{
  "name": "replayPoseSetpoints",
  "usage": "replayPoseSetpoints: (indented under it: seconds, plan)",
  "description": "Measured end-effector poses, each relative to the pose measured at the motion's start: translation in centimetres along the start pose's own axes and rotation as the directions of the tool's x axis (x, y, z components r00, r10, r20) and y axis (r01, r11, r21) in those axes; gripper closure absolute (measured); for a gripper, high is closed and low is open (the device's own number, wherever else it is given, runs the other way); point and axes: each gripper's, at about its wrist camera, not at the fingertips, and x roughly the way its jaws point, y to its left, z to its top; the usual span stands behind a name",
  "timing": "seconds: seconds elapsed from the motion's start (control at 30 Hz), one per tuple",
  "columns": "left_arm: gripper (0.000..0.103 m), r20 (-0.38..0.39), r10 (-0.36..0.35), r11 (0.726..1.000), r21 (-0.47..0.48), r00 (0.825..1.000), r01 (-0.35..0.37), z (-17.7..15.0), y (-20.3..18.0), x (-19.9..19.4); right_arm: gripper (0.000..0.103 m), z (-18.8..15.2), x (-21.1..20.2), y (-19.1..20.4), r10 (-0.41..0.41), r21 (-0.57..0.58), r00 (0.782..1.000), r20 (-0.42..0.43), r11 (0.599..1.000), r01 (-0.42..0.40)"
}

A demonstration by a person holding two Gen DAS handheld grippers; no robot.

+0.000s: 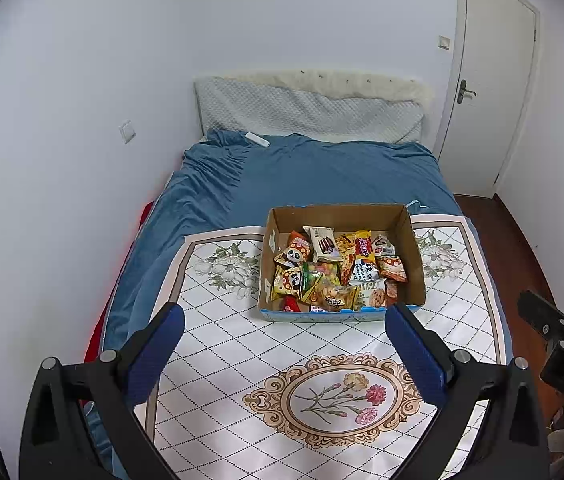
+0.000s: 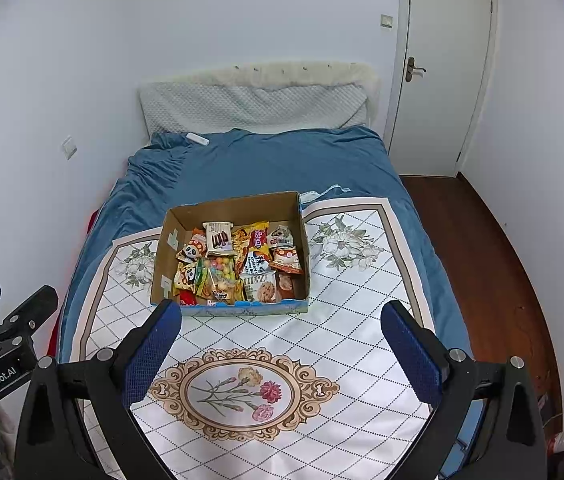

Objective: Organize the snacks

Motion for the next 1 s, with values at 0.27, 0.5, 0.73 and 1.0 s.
replayPoseSetpoints:
  seconds: [0.27, 0.5, 0.73, 1.0]
  plan:
    - [0.0, -0.001, 0.0, 1.0, 0.003, 1.0, 0.0, -0.07, -0.1, -0.01, 0.001, -0.18, -0.01, -0.15, 0.005, 0.008, 1.0, -0.001, 1.0, -0.005]
    - [0.0, -0.008, -0.005, 1.0, 0.002, 1.0, 0.005, -0.49, -0.08, -0.1, 0.001, -0.43, 0.05, -0.24, 0.004, 0.008, 1.0, -0.004, 1.0, -0.004]
    - [0.0, -0.013, -0.013, 1.0, 0.007, 1.0, 0.013, -0.52, -0.13, 0.01, 0.001, -0.52, 0.23, -0.24, 0.007, 0.01, 1.0, -0.011, 1.0, -0.007]
    - [0.0, -0.012, -0.009, 1.0, 0.017, 1.0, 0.009, -0.39, 0.05, 0.04, 0.001, -0.58, 0.35, -0.32, 0.009, 0.012, 1.0, -0.014, 1.0, -0.009]
